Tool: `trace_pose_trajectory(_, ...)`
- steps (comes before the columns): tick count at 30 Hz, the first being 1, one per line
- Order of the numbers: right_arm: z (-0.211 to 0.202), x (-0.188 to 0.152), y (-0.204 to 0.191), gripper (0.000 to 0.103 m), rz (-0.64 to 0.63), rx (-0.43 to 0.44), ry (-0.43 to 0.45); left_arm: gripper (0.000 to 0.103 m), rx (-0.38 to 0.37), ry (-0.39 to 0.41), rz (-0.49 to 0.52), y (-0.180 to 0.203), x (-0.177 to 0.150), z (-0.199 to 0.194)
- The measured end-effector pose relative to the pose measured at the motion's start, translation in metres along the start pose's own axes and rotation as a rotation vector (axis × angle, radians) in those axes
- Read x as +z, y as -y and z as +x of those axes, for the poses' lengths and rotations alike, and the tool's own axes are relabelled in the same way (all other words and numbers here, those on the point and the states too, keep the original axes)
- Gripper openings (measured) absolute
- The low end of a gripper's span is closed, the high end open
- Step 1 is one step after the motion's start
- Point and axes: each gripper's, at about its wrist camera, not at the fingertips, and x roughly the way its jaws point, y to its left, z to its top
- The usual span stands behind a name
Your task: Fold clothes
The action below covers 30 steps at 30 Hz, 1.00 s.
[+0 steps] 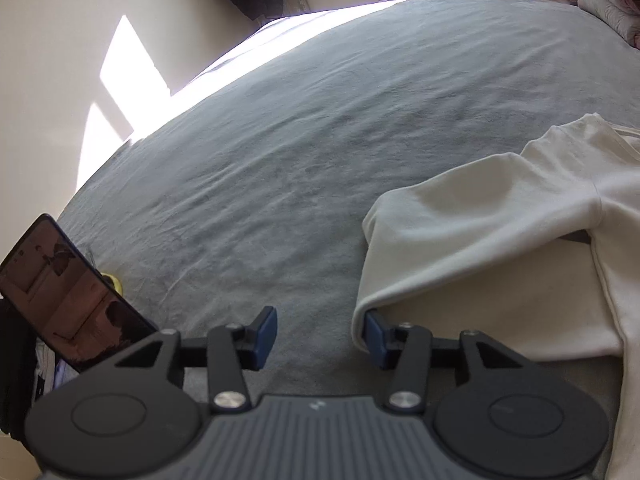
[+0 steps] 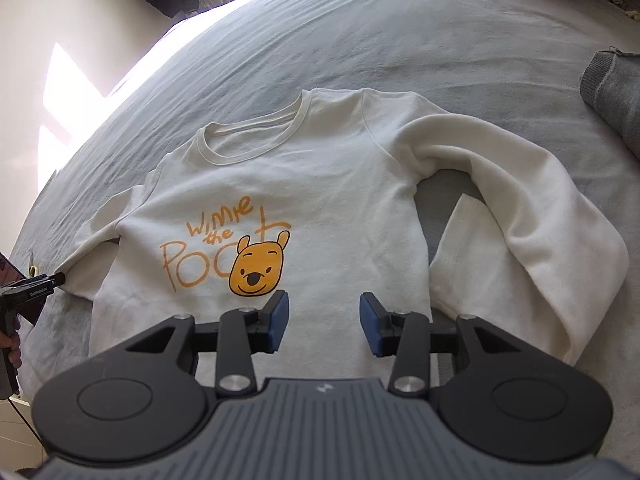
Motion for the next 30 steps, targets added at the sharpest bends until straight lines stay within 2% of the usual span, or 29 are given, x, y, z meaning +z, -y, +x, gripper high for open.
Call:
trace_pose_trajectory(2, -0.001, 0.007, 0.005, 0.047, -0.006, -0.013, 0.01, 0.064, -0.004, -0.013, 0.046, -0.002, -0.002, -0.002)
trace_pose_trajectory(6, 0.001, 0.019, 0.013, 0.049, -0.012, -0.026, 0.019, 0.067, -0.05, -0.044, 0.128, -0.003, -0.009, -0.002)
trace_pose_trajectory(9, 0.005, 0.025, 0.019, 0.049, -0.006, -0.024, 0.02, 0.067, -0.124, -0.053, 0.18, -0.006, -0.013, -0.006)
trace_pose_trajectory(15, 0.015, 0.032, 0.019, 0.049, -0.019, -0.016, 0.015, 0.068, -0.315, -0.074, 0.199, -0.025, -0.019, -0.022)
trace_pose_trajectory(18, 0.02, 0.037, 0.019, 0.049, -0.034, -0.021, 0.017, 0.07, -0.392, -0.051, 0.161, -0.038, -0.017, -0.034)
trace_pose_trajectory(22, 0.032, 0.049, 0.016, 0.049, -0.064, -0.048, 0.035, 0.073, -0.459, 0.013, 0.077, -0.041, 0.003, -0.037)
trace_pose_trajectory(26, 0.047, 0.066, 0.012, 0.049, -0.081, -0.067, 0.057, 0.073, -0.468, 0.037, 0.009, -0.02, 0.034, -0.014)
trace_pose_trajectory(30, 0.065, 0.085, 0.008, 0.049, -0.115, -0.099, 0.071, 0.073, -0.51, 0.048, -0.043, 0.012, 0.064, 0.014)
